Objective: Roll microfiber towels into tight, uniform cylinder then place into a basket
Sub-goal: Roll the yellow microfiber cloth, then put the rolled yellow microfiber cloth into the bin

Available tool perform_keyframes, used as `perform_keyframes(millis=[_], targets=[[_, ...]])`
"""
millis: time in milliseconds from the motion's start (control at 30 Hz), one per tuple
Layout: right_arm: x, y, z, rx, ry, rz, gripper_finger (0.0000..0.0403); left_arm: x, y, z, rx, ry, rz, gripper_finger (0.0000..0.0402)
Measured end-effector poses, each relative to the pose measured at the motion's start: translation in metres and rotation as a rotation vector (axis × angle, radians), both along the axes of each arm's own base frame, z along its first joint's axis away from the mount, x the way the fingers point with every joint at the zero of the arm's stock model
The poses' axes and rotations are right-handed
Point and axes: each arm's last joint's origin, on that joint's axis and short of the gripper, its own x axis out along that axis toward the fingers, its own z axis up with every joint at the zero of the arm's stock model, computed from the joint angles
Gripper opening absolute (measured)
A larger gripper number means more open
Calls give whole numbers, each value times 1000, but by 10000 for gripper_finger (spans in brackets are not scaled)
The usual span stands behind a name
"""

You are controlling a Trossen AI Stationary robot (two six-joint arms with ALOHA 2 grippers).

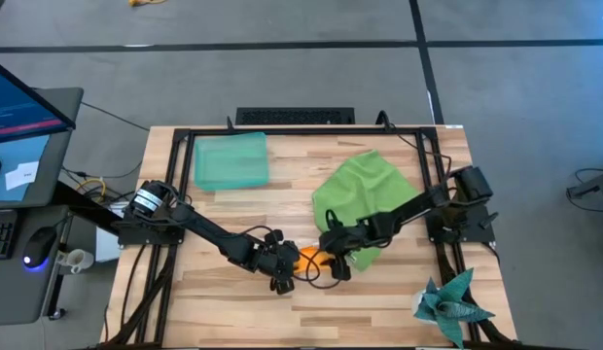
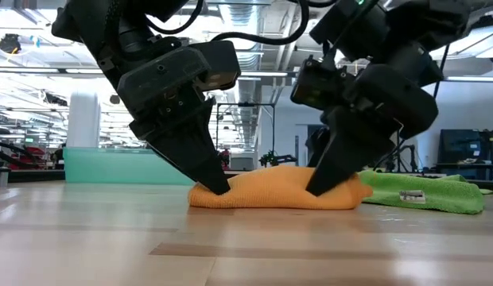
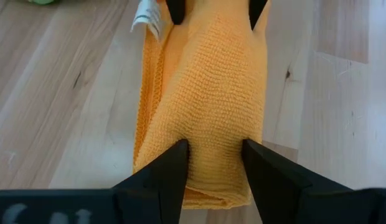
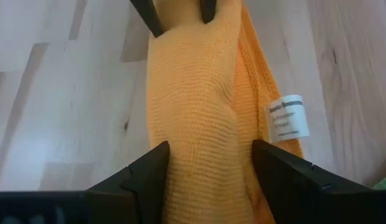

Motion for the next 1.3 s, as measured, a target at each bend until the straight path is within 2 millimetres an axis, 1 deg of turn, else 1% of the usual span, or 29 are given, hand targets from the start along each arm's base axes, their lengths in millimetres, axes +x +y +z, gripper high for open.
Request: perform_keyframes(millis=[133,200,300,400,500,667,767,833,900,1000,1067,1167,1233,1300], targets=[[0,-2,-3,35,23,19,247,0,0,1,16,2,-26,154],[0,-2,-4,38,28,21,239,0,0,3,15,20,-46,154],[0,-2,-4,37,36,17,214,0,0,11,37,81,-66,154],[-1,-3,-5,27,38,8,178,0,-2,20,76,130,-70,154],[-1,-3,-5,24,43,6,139,0,-6,34,96,214,-105,154],[-2,-3,-6,23,51,6,85,-4,-15,67,173,344,-133,154],[-2,-5,-6,27,52,4,68,-9,-22,88,242,398,-151,153],[-2,-5,-6,28,53,4,65,-18,-26,96,272,474,-191,153],[-2,-5,-6,28,53,4,64,-27,-32,102,265,519,-229,153],[-2,-5,-6,28,53,3,65,-41,-38,112,253,467,-225,153],[-2,-5,-6,28,53,3,65,-47,-40,112,239,387,-219,153],[-2,-5,-6,28,53,4,66,-57,-40,106,192,236,-252,153],[-2,-4,-6,27,52,4,66,-62,-38,97,153,109,-282,153],[-2,-4,-6,28,49,4,66,-66,-30,86,136,-8,-294,153]])
